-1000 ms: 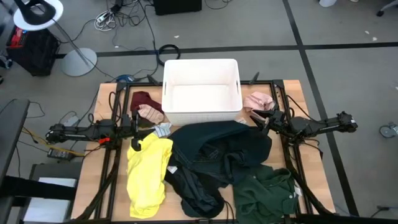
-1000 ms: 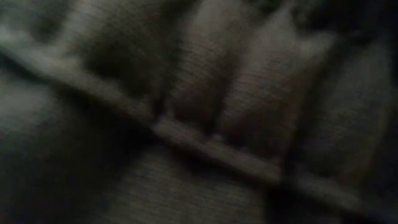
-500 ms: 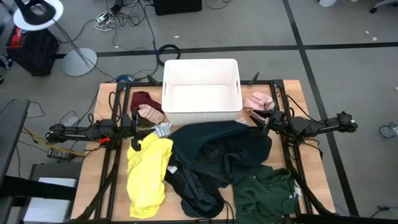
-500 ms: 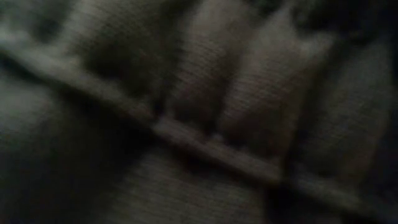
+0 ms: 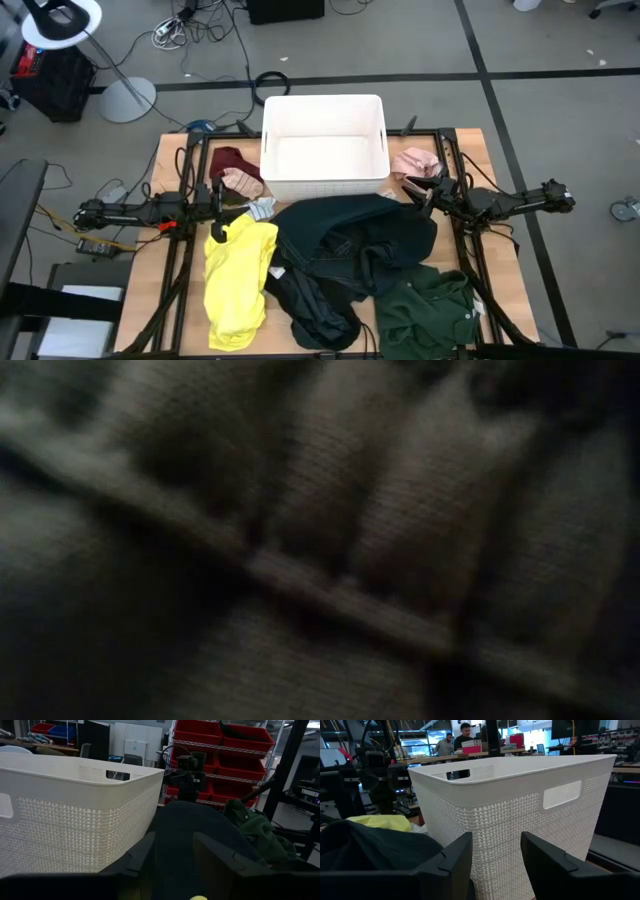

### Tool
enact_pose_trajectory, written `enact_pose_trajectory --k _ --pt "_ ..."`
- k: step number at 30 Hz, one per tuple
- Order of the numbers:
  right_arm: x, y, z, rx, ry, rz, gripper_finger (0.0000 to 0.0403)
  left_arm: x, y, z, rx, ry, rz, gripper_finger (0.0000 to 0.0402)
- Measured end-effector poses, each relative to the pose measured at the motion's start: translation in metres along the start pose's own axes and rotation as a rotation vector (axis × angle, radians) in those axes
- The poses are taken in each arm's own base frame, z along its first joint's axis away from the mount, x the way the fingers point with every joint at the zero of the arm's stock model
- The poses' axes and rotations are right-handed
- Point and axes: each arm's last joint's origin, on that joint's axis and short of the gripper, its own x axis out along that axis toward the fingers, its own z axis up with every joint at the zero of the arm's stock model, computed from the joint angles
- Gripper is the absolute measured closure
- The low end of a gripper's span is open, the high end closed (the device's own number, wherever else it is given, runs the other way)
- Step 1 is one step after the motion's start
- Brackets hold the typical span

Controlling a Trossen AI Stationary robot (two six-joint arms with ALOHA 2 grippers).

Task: Sort clothes

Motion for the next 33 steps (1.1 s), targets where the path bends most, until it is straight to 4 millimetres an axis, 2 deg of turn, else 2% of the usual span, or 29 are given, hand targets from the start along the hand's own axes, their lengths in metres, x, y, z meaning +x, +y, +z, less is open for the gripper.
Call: enact_pose_trajectory --k 28,33 --pt "0.0 -0.0001 0.0012 0.009 -0.01 -0.001 0.0233 0.0 0.0 0.0001 0.0 0.0 0.0 0.0264" --pt "0.0005 -0.0018 -0.0003 -0.032 0.001 -0.04 0.0233 0.0 0.0 0.0001 0.0 0.0 0.0 0.0264"
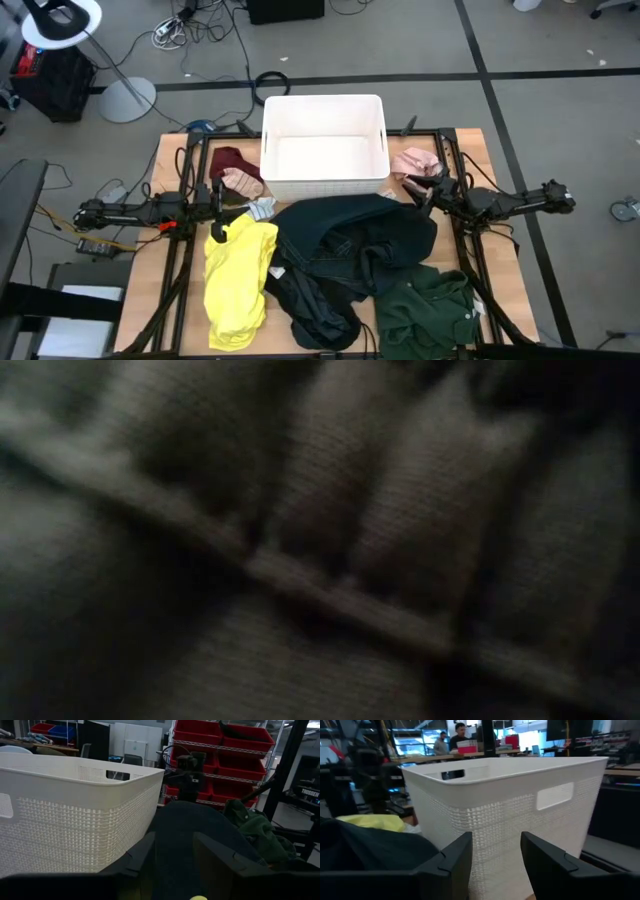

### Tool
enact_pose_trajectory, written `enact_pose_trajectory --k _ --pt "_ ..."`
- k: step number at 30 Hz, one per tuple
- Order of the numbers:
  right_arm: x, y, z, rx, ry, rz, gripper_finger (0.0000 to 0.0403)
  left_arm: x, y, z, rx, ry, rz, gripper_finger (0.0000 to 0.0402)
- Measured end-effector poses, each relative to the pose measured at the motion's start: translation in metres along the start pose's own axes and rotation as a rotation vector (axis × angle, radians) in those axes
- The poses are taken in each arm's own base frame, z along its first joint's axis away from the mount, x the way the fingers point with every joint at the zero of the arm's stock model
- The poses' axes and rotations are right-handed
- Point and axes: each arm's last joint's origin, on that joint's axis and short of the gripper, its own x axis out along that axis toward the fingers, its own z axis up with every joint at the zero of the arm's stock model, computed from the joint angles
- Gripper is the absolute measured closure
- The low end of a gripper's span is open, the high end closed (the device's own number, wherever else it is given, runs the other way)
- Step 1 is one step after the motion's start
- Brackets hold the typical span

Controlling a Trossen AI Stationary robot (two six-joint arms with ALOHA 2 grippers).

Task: Sort clothes
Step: Put the dark blue pants into the white bin

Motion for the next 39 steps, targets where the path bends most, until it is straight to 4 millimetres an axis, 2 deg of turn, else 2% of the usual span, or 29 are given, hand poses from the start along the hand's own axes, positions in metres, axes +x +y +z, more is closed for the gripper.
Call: enact_pose_trajectory --k 4,7,13,19,26,32,39 --pt "0.0 -0.005 0.0 0.004 -0.008 -0.159 0.0233 0.0 0.0 0.0 0.0 0.0 0.0 0.0264" --pt "0.0 -0.005 0.002 0.068 -0.024 -0.182 0.0233 0.0 0.0 0.0 0.0 0.0 0.0 0.0264" --pt "-0.001 0.006 -0.001 0.129 0.02 0.132 0.0233 0.0 0.0 0.0 0.0 0.0 0.0 0.0264" --pt "-0.002 0.016 -0.001 0.186 0.102 0.217 0.0241 0.0 0.0 0.0 0.0 0.0 0.0 0.0264" --pt "0.003 0.031 0.033 0.077 0.157 0.268 0.0257 0.0 0.0 0.0 0.0 0.0 0.0 0.0264" --pt "0.013 0.051 0.067 -0.046 0.27 0.32 0.0259 0.0 0.0 0.0 0.0 0.0 0.0 0.0264" --pt "0.033 0.082 0.114 -0.047 0.284 0.354 0.0259 0.0 0.0 0.0 0.0 0.0 0.0 0.0264"
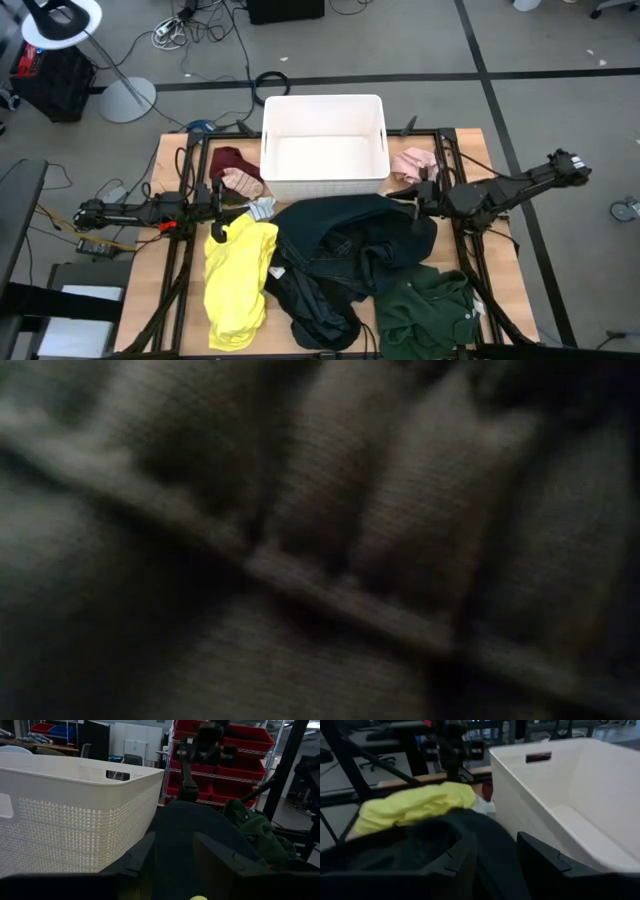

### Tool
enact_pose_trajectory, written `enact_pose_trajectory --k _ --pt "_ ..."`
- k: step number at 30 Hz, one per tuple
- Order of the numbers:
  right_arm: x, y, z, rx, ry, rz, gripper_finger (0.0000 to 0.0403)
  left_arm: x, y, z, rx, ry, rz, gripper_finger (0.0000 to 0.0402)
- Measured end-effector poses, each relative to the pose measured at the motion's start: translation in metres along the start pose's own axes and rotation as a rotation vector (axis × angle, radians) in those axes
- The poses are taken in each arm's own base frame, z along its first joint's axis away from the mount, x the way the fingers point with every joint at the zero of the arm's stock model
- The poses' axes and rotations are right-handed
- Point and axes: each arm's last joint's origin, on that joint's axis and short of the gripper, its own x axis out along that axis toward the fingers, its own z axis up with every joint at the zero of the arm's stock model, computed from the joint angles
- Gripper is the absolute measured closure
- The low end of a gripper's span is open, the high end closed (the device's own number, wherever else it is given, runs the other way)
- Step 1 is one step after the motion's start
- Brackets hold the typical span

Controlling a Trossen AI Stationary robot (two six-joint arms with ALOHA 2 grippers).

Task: Sort clothes
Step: Put the dark blue pants into the white bin

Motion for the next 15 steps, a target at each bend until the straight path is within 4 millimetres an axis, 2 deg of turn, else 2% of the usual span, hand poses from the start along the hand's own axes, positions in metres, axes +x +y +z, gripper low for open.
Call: enact_pose_trajectory --k 4,8,10,12,15 --pt "0.009 0.013 0.029 0.013 -0.011 0.067 0.0259 0.0 0.0 0.0 0.0 0.0 0.0 0.0264" --pt "0.019 0.024 0.05 0.006 -0.017 0.088 0.0259 0.0 0.0 0.0 0.0 0.0 0.0 0.0264" --pt "0.023 0.028 0.059 0.06 -0.015 0.096 0.026 0.0 0.0 0.0 0.0 0.0 0.0 0.0264" --pt "0.03 0.028 0.065 0.106 0.032 0.082 0.0262 0.0 0.0 0.0 0.0 0.0 0.0 0.0264" --pt "0.041 0.021 0.07 0.143 0.195 0.096 0.0266 0.0 0.0 0.0 0.0 0.0 0.0 0.0264"
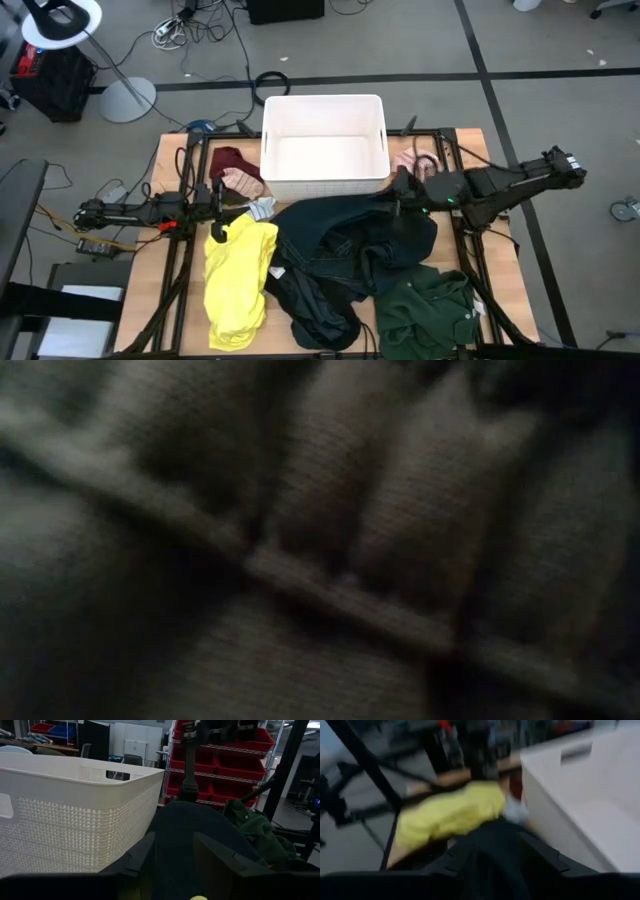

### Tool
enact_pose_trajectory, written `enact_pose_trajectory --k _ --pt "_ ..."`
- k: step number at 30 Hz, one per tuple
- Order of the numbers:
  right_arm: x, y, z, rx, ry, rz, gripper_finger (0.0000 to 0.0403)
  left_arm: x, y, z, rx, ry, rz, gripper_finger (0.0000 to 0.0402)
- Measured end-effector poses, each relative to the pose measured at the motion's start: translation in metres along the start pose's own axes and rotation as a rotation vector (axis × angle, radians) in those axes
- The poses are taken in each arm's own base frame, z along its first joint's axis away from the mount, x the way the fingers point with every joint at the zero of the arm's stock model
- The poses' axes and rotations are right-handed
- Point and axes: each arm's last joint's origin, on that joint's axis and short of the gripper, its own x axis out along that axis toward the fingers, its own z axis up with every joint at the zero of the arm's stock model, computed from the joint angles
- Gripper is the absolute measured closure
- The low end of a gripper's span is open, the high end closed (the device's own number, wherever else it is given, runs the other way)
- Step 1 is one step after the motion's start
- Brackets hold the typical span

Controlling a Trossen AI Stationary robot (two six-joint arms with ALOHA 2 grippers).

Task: Sort clothes
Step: Put the dark blue pants into the white bin

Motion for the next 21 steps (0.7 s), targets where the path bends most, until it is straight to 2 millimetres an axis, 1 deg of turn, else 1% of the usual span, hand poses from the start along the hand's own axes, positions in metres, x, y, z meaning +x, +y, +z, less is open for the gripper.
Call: enact_pose_trajectory --k 3,5,11,14,17,21 --pt "0.012 -0.007 0.005 0.026 0.183 0.029 0.0268 0.0 0.0 0.0 0.0 0.0 0.0 0.0264" --pt "0.02 -0.011 0.008 0.012 0.269 0.048 0.0268 0.0 0.0 0.0 0.0 0.0 0.0 0.0264" --pt "0.037 -0.014 0.013 -0.115 0.415 0.056 0.0266 0.0 0.0 0.0 0.0 0.0 0.0 0.0264" --pt "0.042 -0.015 0.008 -0.22 0.507 0.051 0.0258 0.0 0.0 0.0 0.0 0.0 0.0 0.0264" --pt "0.049 -0.018 0.001 -0.321 0.582 0.01 0.0244 0.0 0.0 0.0 0.0 0.0 0.0 0.0264" --pt "0.063 -0.019 -0.008 -0.412 0.657 -0.02 0.0222 0.0 0.0 0.0 0.0 0.0 0.0 0.0264"
